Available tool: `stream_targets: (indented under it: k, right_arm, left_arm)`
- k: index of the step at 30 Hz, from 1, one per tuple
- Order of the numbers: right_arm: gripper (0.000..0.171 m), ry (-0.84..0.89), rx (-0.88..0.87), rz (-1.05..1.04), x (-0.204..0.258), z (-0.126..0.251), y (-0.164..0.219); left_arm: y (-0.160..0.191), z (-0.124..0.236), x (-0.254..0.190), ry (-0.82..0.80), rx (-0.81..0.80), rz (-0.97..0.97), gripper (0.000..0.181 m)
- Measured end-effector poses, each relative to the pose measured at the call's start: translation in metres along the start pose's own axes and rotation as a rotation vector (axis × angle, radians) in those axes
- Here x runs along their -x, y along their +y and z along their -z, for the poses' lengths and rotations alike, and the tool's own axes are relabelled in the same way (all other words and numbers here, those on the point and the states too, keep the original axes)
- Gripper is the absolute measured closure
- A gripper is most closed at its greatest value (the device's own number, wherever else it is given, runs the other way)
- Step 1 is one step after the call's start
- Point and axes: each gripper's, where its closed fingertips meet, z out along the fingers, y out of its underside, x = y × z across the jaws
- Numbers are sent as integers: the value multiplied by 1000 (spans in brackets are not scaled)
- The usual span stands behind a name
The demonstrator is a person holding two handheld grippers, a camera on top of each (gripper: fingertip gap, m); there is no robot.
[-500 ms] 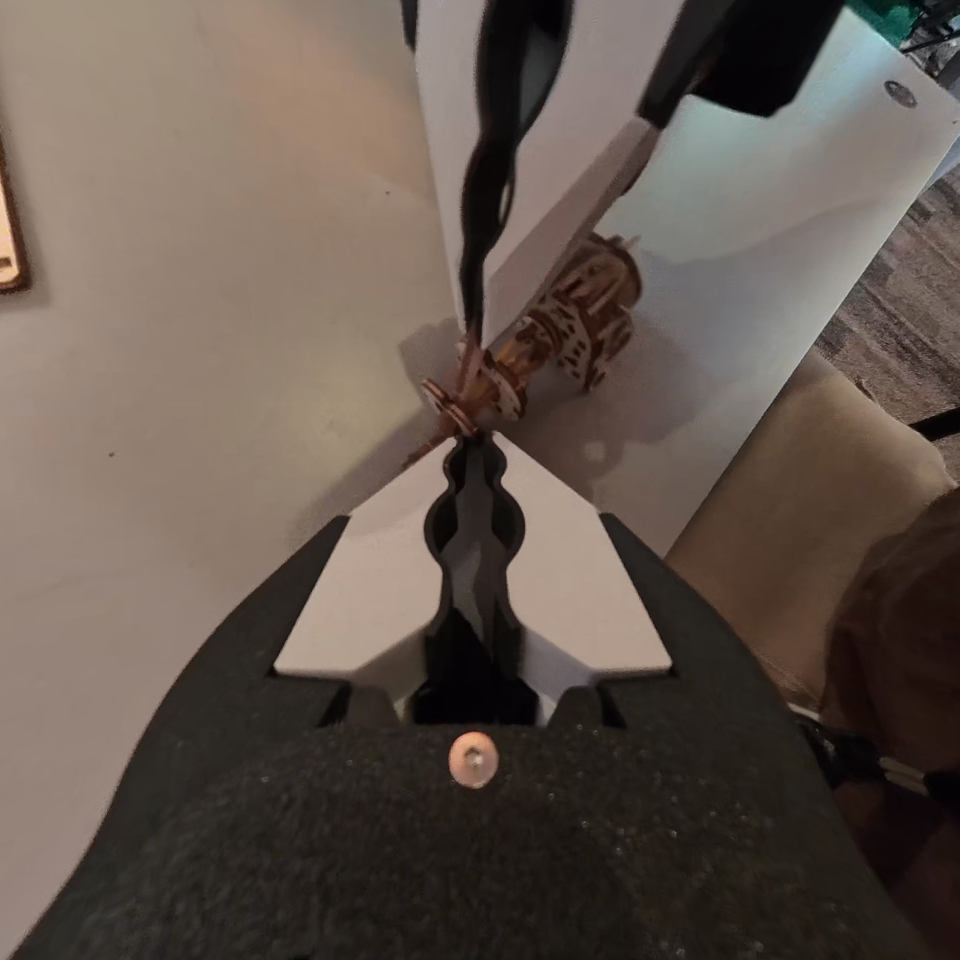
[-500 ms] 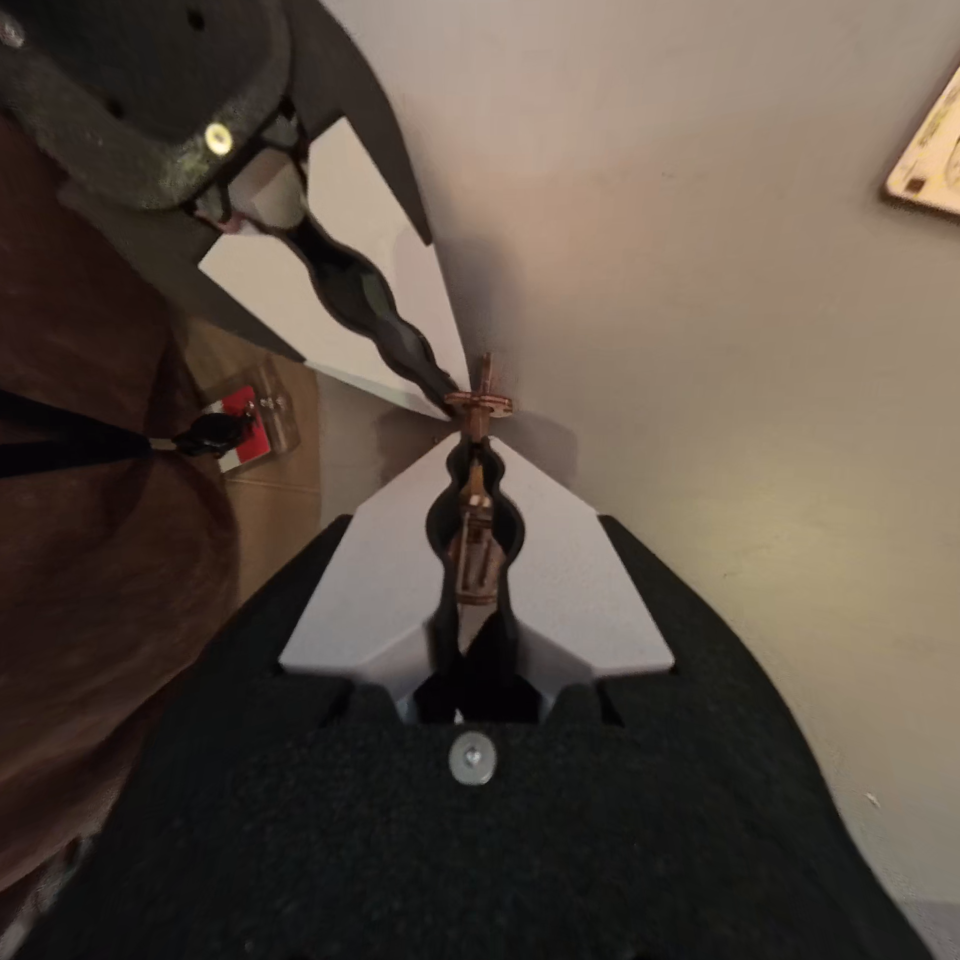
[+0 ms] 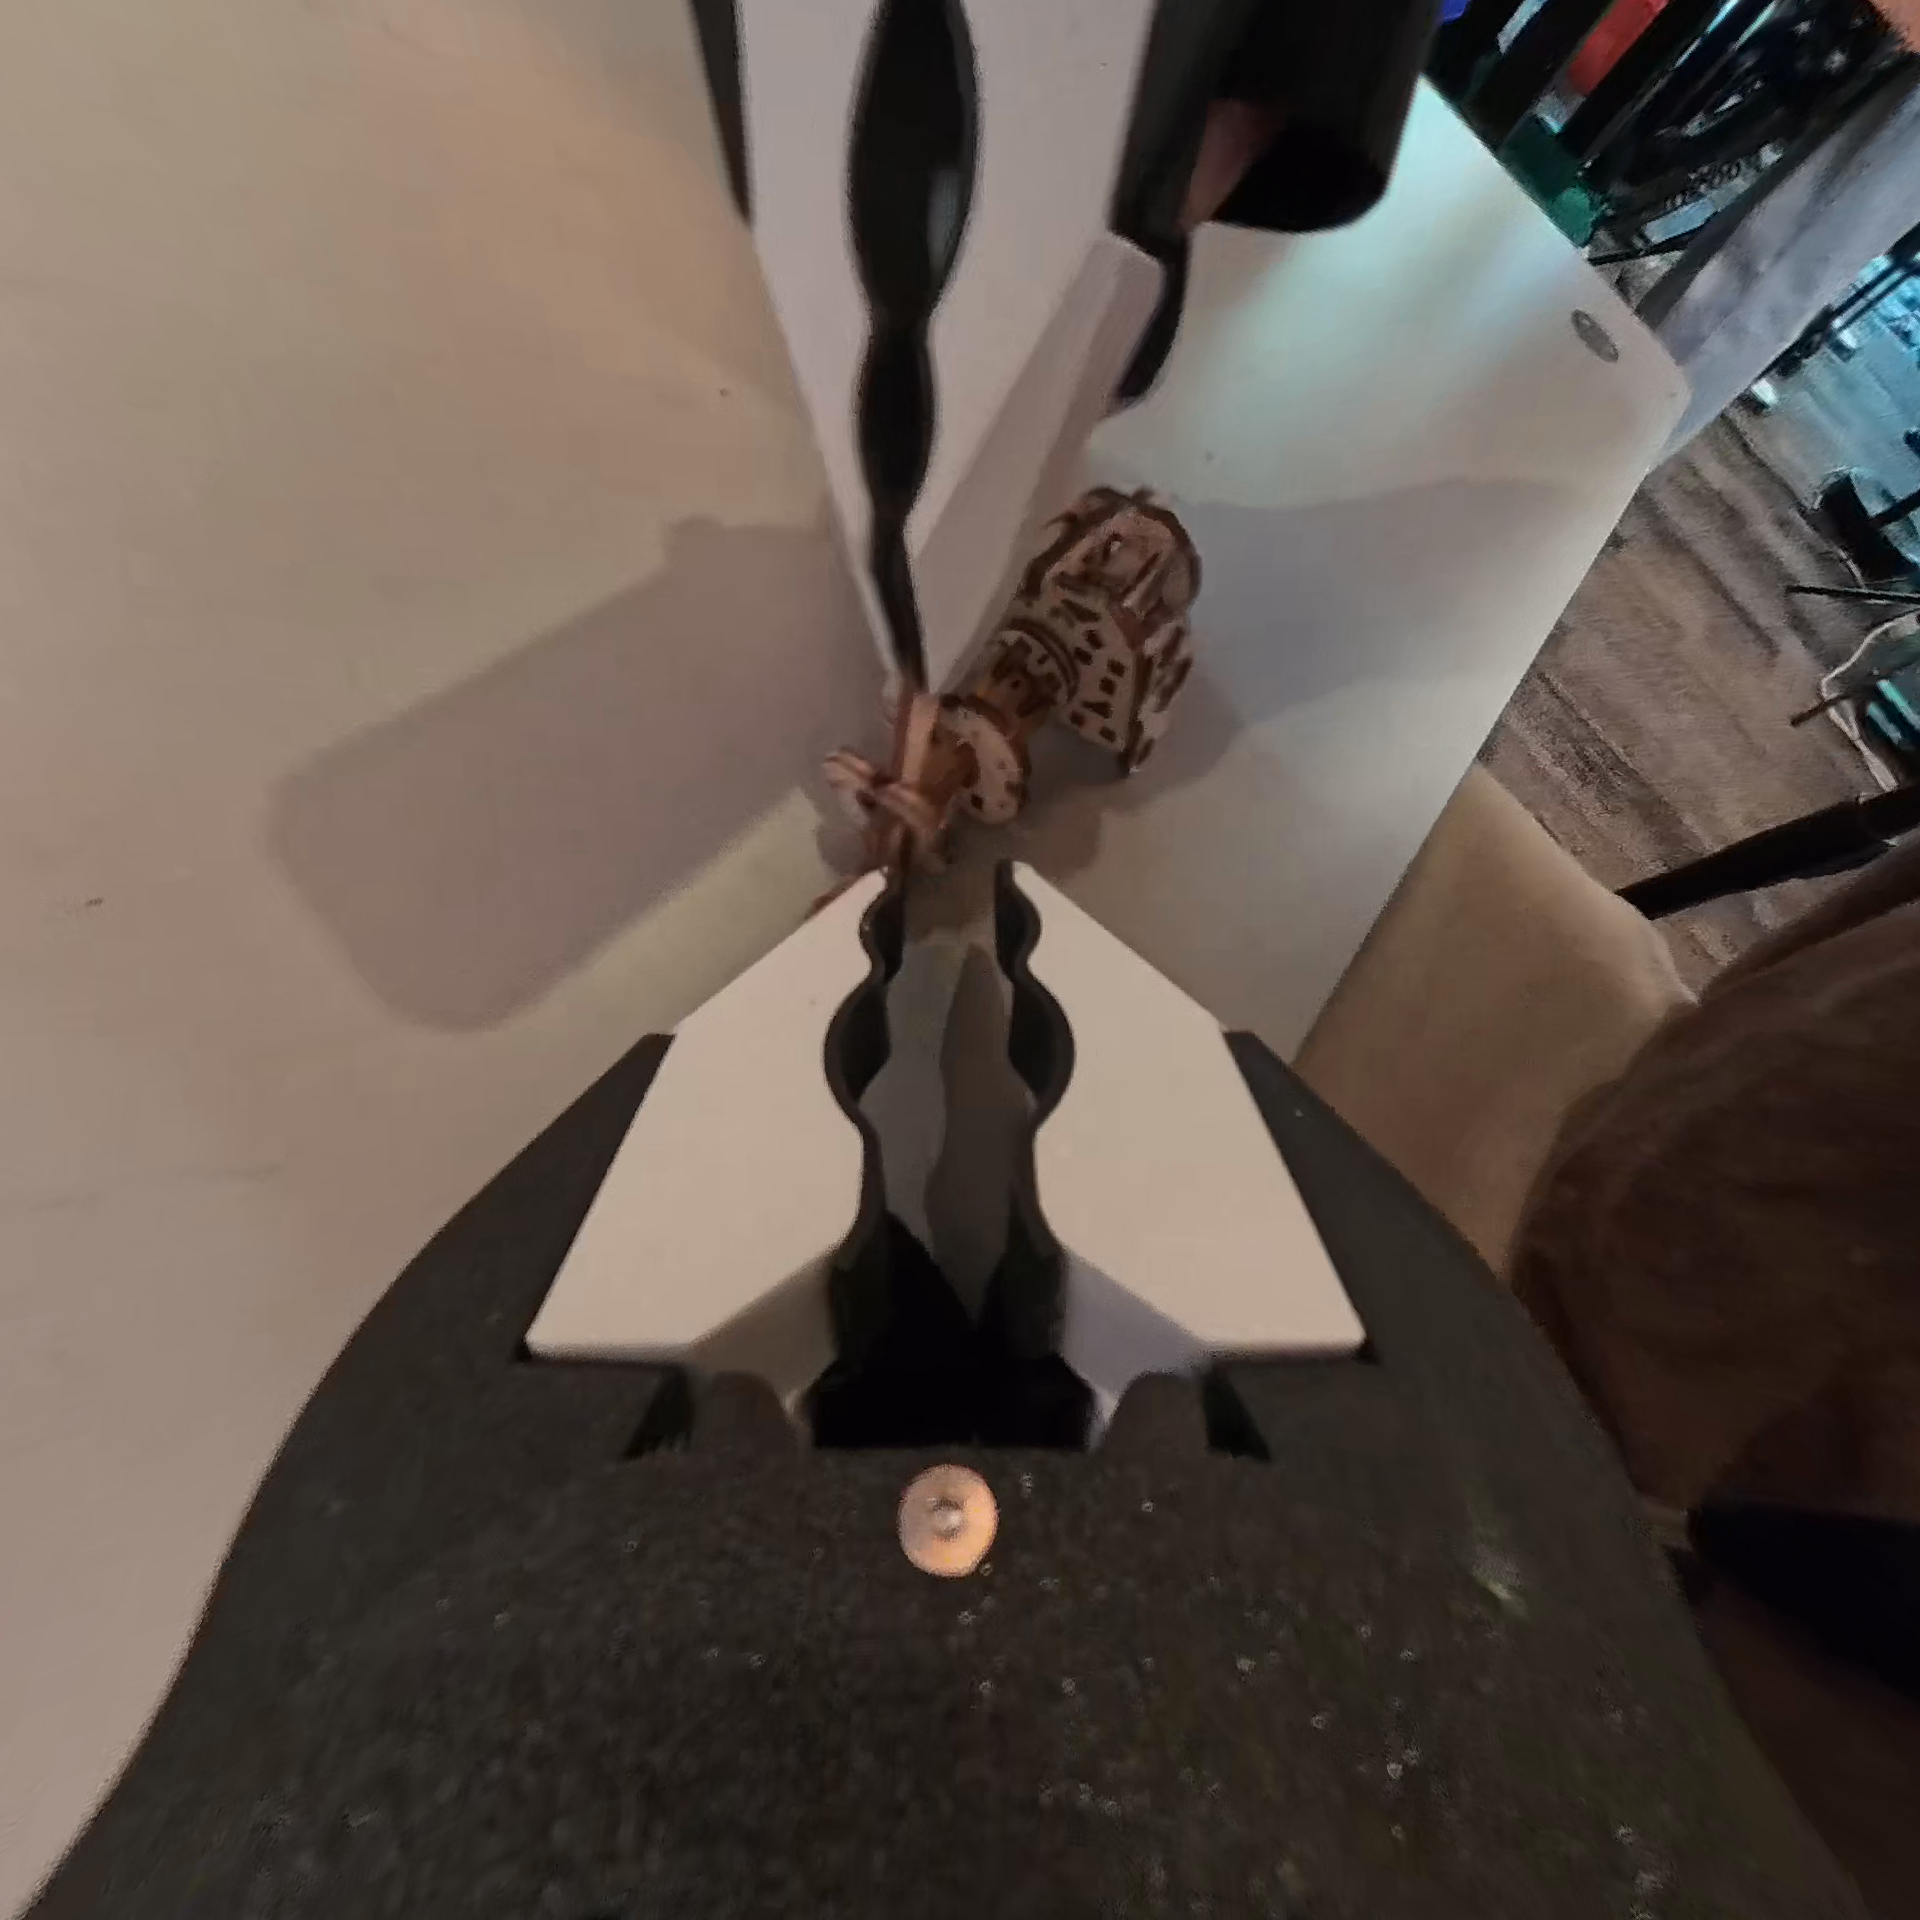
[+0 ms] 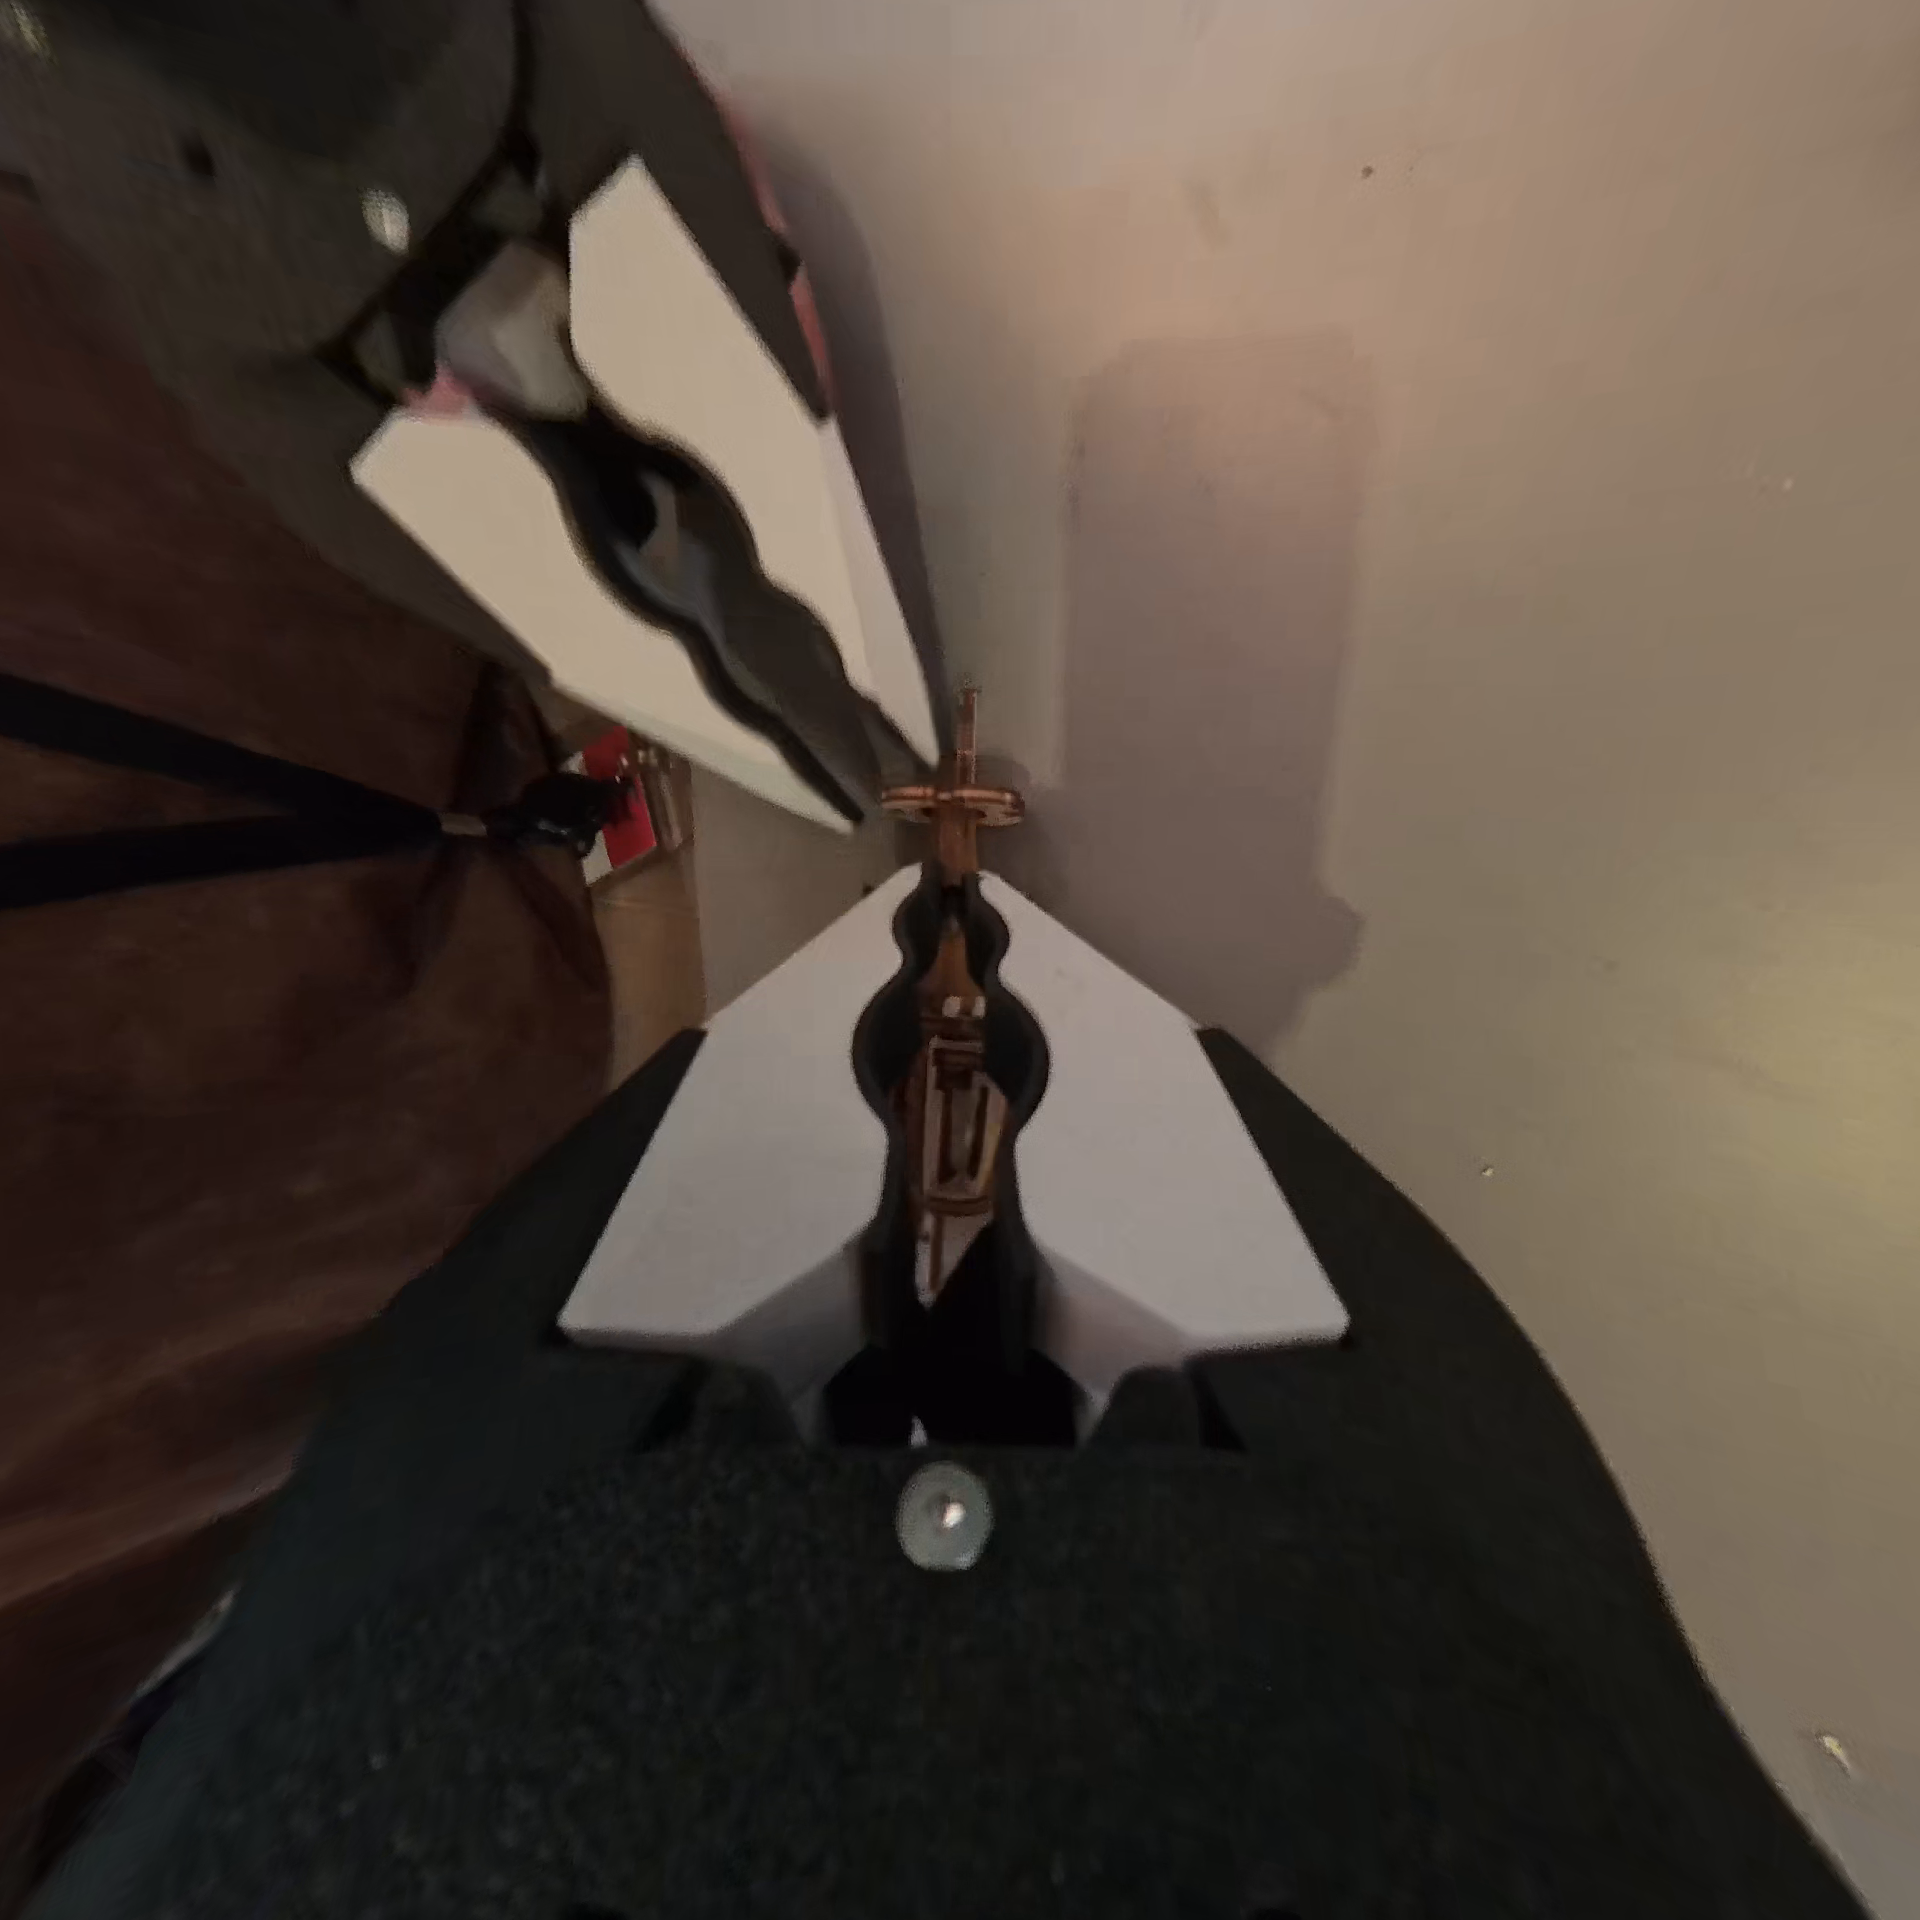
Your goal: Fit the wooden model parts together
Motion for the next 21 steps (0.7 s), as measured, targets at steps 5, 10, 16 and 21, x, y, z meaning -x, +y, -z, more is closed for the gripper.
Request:
stream_targets:
  k: [5, 10, 16, 21]
  right_arm:
    - [169, 7, 26, 75, 3, -1, 0]
    - [169, -44, 16, 170, 8, -6, -1]
    - [170, -33, 1, 218, 6, -3, -2]
    - [170, -17, -11, 287, 10, -4, -1]
  left_arm:
    - [-1, 16, 16, 21, 34, -43, 165]
    - [6, 2, 11, 63, 141, -173, 172]
    - [8, 3, 0, 172, 159, -193, 170]
    - [3, 4, 4, 170, 142, -197, 167]
